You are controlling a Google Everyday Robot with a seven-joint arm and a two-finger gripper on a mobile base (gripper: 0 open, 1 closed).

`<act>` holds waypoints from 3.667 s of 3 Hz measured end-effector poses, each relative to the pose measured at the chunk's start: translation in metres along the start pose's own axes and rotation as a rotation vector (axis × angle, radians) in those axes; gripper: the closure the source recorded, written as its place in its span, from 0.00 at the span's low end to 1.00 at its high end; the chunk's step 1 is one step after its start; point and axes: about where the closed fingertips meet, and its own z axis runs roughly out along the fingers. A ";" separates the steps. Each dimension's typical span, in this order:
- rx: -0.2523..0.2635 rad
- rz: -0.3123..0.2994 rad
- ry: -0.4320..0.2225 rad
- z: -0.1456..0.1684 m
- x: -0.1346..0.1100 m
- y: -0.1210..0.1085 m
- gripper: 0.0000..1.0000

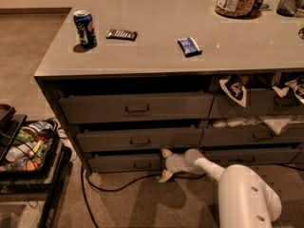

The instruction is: Open bottom drawer

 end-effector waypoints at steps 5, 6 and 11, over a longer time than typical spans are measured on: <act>-0.005 0.035 0.037 0.025 0.020 -0.011 0.41; -0.005 0.035 0.037 0.025 0.020 -0.011 0.64; -0.040 0.044 0.025 0.020 0.016 -0.006 1.00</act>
Offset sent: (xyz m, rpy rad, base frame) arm 0.0293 -0.0094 -0.0267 -0.0404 0.0387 -0.0504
